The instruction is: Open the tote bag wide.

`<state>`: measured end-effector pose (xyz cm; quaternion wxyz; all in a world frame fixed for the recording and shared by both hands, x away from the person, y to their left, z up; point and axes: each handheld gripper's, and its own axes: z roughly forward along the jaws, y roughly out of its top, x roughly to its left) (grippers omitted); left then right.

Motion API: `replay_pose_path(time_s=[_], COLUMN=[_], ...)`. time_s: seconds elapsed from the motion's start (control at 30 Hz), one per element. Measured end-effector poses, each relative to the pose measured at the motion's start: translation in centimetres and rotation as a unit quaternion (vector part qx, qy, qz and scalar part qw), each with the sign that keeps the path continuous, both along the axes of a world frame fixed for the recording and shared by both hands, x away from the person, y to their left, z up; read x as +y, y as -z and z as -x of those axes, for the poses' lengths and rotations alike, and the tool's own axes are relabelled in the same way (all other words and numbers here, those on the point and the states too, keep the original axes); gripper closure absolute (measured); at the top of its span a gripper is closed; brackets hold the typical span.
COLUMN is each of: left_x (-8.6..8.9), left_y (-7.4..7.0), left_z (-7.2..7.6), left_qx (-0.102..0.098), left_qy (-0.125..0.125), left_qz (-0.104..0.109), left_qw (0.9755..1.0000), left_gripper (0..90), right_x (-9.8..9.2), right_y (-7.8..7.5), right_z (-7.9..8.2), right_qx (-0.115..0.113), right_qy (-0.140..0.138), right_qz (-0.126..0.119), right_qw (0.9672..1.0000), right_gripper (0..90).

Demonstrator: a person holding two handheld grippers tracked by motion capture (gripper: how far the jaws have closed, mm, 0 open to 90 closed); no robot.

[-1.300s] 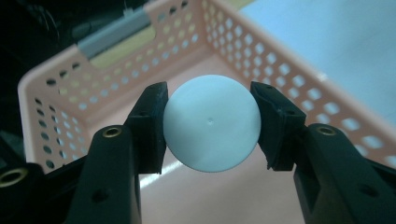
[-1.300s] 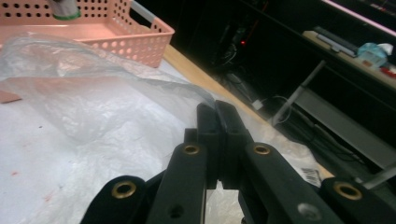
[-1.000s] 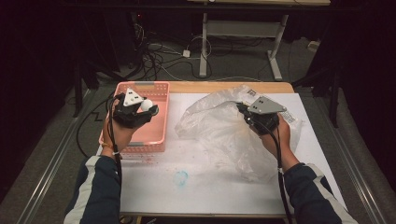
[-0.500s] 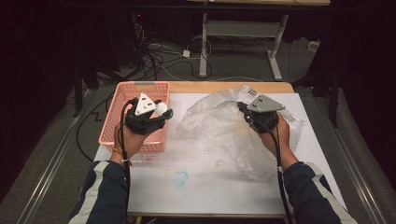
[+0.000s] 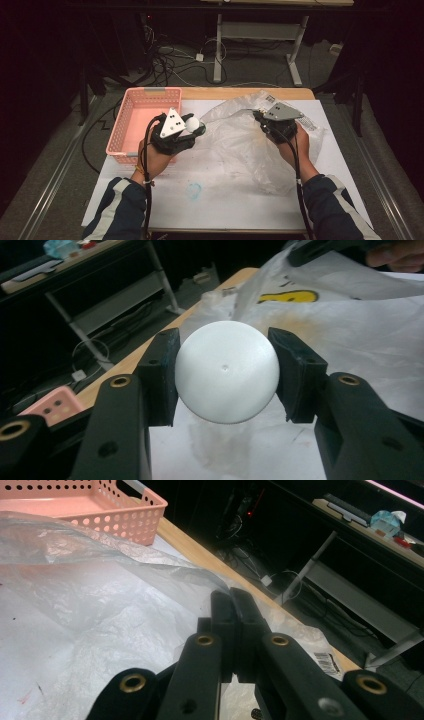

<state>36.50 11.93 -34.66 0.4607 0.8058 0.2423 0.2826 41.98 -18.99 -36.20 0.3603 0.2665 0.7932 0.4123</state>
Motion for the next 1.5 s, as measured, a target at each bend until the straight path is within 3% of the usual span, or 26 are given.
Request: replay_pose_path(time_s=[0.13, 0.37, 0.57, 0.77, 0.97, 1.13, 1.23, 1.5], left_x=[-1.7, -5.0, -8.1, -11.1, -13.5, -14.7, -15.0, -15.9], left_y=[0.5, 2.0, 4.1, 6.6, 9.3, 11.1, 11.5, 11.7], left_z=[0.5, 0.5, -0.3, -1.6, -3.1, -4.2, -4.6, -5.4], left_qx=[-0.006, 0.001, 0.021, 0.04, 0.054, 0.069, 0.073, 0.054], left_qy=[0.017, 0.044, 0.064, 0.078, 0.071, 0.065, 0.056, 0.039], left_qz=[-0.012, -0.026, -0.036, -0.062, -0.087, -0.086, -0.077, -0.081], left_qw=[0.9998, 0.9987, 0.9971, 0.9943, 0.9922, 0.9918, 0.9928, 0.9945], left_gripper=[48.2, 48.2, 48.2, 48.2, 48.2, 48.1, 48.0, 47.8], right_x=[0.0, -0.2, -0.1, 0.2, 0.0, -0.4, -0.5, -0.4], right_y=[0.2, 0.0, -0.4, -0.4, -0.2, 0.0, 0.1, 0.6], right_z=[0.1, 0.1, 0.4, 0.7, 0.9, 0.9, 0.9, 0.8], right_qx=[0.004, 0.005, 0.009, 0.012, 0.021, 0.025, 0.026, 0.03], right_qy=[-0.001, -0.006, -0.017, -0.024, -0.03, -0.029, -0.029, -0.031], right_qz=[-0.002, -0.013, -0.026, -0.029, -0.034, -0.038, -0.038, -0.039], right_qw=[1.0, 0.9999, 0.9995, 0.9992, 0.9987, 0.9986, 0.9985, 0.9983], right_gripper=[90.0, 90.0, 90.0, 90.0, 90.0, 90.0, 90.0, 90.0])
